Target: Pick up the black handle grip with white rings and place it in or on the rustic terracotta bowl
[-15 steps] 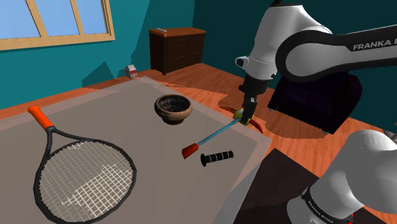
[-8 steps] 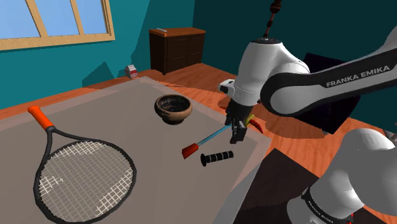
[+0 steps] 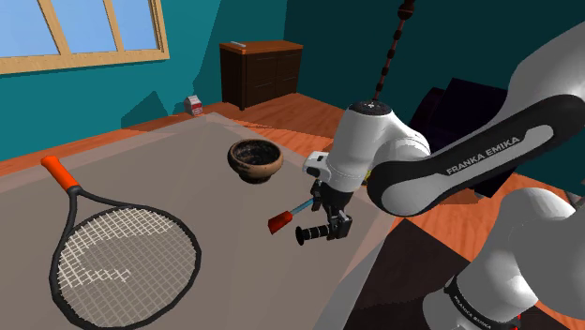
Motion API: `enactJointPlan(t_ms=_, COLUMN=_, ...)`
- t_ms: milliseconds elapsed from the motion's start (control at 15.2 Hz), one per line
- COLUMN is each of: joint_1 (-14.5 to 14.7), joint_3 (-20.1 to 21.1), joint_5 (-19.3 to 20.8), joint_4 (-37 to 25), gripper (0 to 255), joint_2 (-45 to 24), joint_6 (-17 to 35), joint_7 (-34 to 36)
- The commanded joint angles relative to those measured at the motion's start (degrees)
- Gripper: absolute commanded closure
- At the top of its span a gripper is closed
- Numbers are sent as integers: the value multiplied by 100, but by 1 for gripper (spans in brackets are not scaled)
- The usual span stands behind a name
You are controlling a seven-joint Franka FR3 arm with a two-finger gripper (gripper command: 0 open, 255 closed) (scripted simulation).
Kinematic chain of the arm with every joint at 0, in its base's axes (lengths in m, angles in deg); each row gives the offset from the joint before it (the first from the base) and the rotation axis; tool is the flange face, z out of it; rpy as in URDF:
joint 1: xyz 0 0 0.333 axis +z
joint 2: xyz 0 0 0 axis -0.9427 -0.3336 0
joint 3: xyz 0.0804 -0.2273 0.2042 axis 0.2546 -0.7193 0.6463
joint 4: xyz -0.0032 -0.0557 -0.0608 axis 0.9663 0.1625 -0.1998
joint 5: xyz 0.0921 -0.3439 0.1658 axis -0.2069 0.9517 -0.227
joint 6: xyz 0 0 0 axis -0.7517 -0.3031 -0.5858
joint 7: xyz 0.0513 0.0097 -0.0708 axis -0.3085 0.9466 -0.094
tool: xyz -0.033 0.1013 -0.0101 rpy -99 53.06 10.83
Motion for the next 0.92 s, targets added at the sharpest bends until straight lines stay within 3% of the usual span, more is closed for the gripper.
enactJointPlan(t_ms=0, joint_1=-11, joint_3=-3, joint_5=29, joint_4=50, gripper=0, joint_2=-157, joint_6=217, joint_7=-22)
enactJointPlan(t_ms=264, joint_1=-66, joint_3=15, joint_5=125, joint_4=99, gripper=0, joint_2=-590, joint_6=698, joint_7=44)
enactJointPlan(t_ms=792, joint_1=-65, joint_3=14, joint_5=125, joint_4=99, gripper=0, joint_2=-589, joint_6=696, joint_7=44)
enactJointPlan(t_ms=858, joint_1=-65, joint_3=14, joint_5=125, joint_4=99, gripper=255, joint_2=-589, joint_6=696, joint_7=44)
